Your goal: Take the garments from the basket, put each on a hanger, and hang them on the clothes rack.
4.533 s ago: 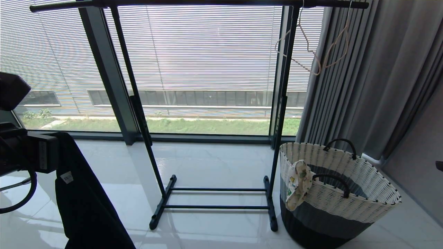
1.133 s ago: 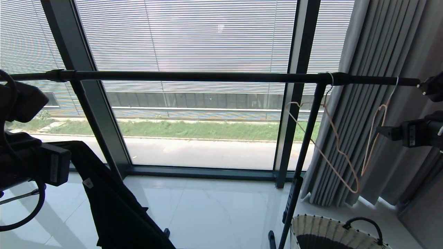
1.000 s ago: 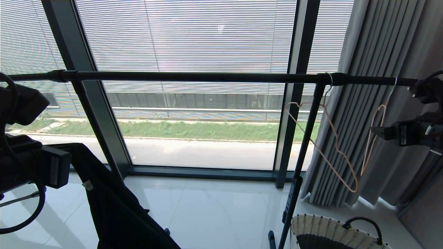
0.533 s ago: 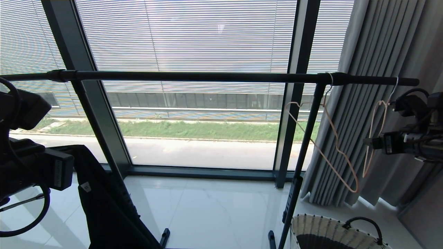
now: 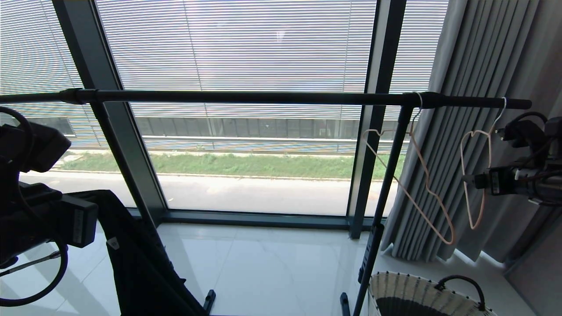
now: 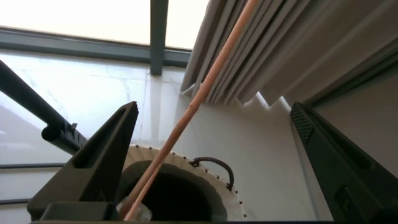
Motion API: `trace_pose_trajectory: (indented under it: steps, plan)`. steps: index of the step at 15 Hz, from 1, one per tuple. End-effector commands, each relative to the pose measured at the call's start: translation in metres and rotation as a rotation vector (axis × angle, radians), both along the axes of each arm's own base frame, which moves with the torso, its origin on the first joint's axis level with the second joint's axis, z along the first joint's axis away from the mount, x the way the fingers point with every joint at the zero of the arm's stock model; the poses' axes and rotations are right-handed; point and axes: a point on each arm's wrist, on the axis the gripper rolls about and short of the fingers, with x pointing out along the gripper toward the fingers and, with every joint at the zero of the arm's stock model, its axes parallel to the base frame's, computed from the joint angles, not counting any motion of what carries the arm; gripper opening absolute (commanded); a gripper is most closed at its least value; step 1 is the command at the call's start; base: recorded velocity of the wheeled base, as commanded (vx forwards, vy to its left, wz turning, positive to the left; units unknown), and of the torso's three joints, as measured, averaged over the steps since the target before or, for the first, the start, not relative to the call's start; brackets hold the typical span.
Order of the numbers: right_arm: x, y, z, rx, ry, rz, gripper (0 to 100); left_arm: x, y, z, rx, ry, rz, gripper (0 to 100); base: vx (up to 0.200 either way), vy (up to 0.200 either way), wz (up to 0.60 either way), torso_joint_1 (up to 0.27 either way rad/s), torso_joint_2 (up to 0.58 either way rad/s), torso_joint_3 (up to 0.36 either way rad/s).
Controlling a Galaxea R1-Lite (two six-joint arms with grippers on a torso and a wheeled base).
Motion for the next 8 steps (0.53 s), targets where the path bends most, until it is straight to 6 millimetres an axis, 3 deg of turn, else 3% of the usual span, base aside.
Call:
trace_pose_trajectory:
  steps: [1, 5, 8]
  plan:
    - [-0.001, -0.001, 0.004, 0.0, -0.015, -0.001, 100, 0.0, 0.0, 0.0, -0.001, -0.001, 0.0, 0, 0.0, 0.0, 0.0, 0.0, 0.0, 0.0]
    - [0.005, 0.001, 0.021, 0.008, -0.072, 0.004, 100, 0.0, 0.0, 0.0, -0.001, -0.001, -0.001, 0, 0.0, 0.0, 0.0, 0.0, 0.0, 0.0]
    - [0.005, 0.019, 0.029, 0.105, -0.056, 0.017, 100, 0.0, 0.0, 0.0, -0.001, -0.002, -0.001, 0, 0.0, 0.0, 0.0, 0.0, 0.0, 0.0]
